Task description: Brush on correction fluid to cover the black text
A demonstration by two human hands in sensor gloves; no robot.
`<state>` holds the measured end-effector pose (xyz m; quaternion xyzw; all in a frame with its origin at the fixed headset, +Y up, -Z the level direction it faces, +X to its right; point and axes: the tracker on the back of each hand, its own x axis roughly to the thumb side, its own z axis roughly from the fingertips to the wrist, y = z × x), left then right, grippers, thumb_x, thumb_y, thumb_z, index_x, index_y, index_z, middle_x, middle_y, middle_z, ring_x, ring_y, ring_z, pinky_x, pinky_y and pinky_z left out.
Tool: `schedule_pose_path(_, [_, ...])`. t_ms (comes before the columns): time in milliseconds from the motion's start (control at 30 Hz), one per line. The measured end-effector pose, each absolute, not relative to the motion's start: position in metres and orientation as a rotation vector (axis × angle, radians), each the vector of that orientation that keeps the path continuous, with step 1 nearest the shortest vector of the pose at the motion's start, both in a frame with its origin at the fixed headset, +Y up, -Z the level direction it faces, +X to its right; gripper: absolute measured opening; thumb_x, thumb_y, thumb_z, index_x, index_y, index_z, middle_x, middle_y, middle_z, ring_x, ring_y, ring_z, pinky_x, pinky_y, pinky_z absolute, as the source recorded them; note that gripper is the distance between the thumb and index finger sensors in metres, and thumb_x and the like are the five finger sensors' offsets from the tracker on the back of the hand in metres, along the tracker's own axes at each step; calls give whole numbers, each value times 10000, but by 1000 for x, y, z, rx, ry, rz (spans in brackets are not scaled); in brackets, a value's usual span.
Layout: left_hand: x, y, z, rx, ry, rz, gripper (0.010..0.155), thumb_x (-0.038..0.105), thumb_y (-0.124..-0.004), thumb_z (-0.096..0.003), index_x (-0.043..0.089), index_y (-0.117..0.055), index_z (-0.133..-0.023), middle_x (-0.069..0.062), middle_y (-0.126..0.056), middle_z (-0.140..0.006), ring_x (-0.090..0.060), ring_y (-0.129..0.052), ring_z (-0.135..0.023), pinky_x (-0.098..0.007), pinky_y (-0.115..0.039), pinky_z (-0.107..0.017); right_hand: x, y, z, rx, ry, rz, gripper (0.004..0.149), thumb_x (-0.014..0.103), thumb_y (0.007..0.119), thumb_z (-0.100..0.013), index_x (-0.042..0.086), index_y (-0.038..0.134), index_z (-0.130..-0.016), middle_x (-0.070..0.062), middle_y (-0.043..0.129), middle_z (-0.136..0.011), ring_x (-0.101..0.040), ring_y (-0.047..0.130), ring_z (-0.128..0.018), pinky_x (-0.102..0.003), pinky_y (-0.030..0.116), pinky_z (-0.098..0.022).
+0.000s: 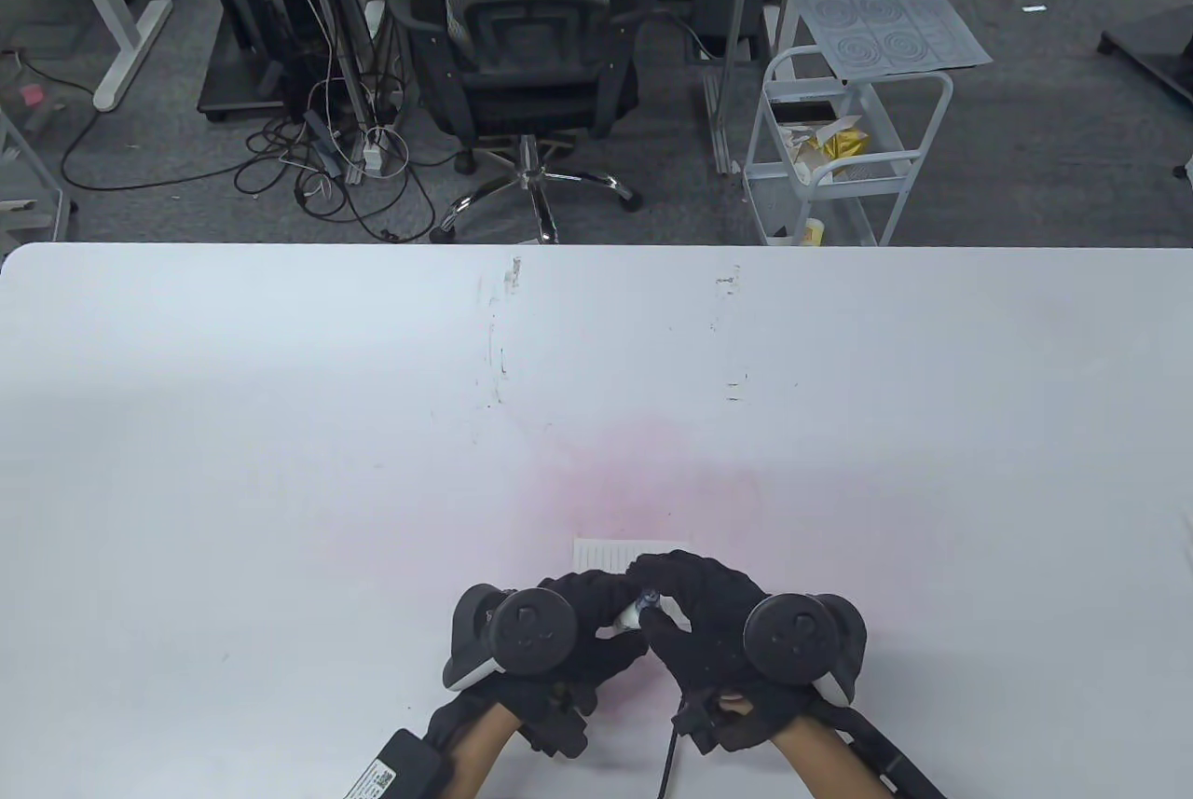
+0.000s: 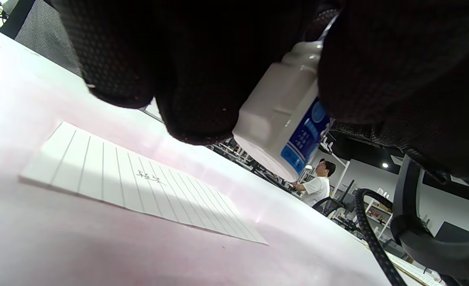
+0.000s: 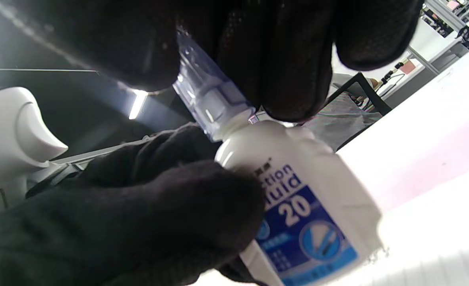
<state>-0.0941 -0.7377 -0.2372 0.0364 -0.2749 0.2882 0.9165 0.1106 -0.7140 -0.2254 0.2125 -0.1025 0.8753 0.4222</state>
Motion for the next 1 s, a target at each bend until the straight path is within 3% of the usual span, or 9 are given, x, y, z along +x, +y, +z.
schedule_pose_path(67, [-94,-738,-237,75,-564,595,572,504,-937,-330,216,-855,-818,-75,-1009,-731,-191,-1090,-515,-422,-897,-503,112,-715,-225,493,-278,2224,640,518,865,-343,172,746,-868,-86,792,-830,-379,913,-709,-608,672,-579])
schedule_pose_path(167, [-95,-738,-237,76,-564,590,571,505,-937,-329,218,-856,-816,-76,-1009,-730,-190,-1090,-515,-422,-898,-502,113,-715,-224,435,-347,2296,658,592,879,-305,185,771,-811,-64,821,-763,-345,938,-630,-591,689,-558])
schedule_pose_path(333, [-94,-738,-237,71,-565,580,570,504,-937,-330,219,-856,-816,-74,-1008,-731,-191,-1090,-515,-422,-898,-502,113,-714,-224,428,-389,2306,533,524,900,-314,199,822,-728,-44,873,-669,-300,984,-522,-568,733,-520])
schedule_pose_path(700, [-96,-737,-237,74,-555,594,573,504,-935,-332,215,-854,-820,-77,-1006,-734,-193,-1088,-518,-423,-897,-504,110,-715,-224,529,-305,2202,523,378,845,-365,164,779,-837,-90,831,-787,-362,953,-660,-603,693,-563])
schedule_pose_path(867, [-97,-737,-238,76,-555,595,572,504,-935,-332,216,-854,-819,-77,-1006,-734,-191,-1089,-518,-424,-896,-504,111,-717,-223,475,-307,2269,685,570,863,-329,168,736,-869,-86,781,-829,-380,905,-701,-606,668,-576])
schedule_pose_path(1000, [-97,-737,-238,73,-557,592,571,503,-935,-332,216,-853,-820,-77,-1007,-733,-191,-1088,-518,-423,-897,-504,113,-716,-222,423,-384,2317,623,586,880,-307,192,784,-781,-55,835,-732,-333,951,-595,-583,702,-545])
